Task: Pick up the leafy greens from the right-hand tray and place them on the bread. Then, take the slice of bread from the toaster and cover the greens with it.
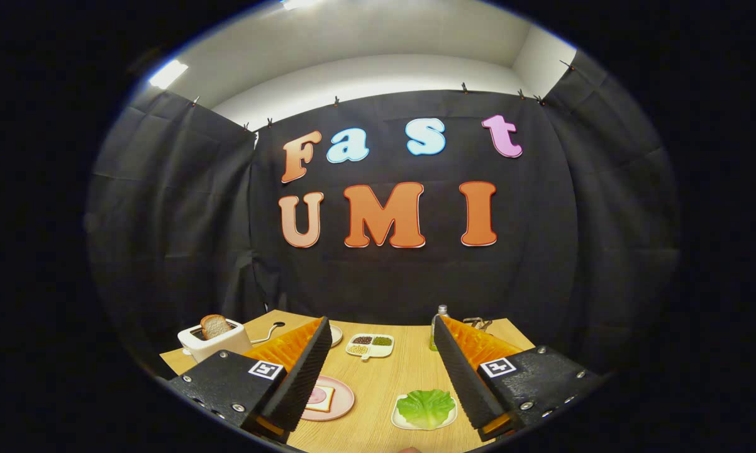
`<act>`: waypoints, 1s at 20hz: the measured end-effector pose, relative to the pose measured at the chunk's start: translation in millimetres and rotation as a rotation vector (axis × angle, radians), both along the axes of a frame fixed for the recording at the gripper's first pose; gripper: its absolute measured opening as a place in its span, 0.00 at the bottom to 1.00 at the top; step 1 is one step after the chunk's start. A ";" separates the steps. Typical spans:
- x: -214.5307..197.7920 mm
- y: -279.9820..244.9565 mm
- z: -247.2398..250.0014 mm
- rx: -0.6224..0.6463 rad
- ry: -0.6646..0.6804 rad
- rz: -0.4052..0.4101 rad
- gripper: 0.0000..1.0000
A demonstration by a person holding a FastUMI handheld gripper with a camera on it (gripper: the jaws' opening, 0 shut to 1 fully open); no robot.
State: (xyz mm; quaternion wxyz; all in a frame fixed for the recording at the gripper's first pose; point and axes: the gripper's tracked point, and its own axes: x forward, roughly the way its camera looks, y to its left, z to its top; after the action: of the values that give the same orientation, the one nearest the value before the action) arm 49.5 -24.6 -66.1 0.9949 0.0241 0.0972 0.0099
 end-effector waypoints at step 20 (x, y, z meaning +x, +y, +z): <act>43.7 -24.3 -158.1 0.030 0.587 0.051 0.98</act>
State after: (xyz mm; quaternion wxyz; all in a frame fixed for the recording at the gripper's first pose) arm 93.2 -48.9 -224.2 0.9232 0.0384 0.3812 0.0292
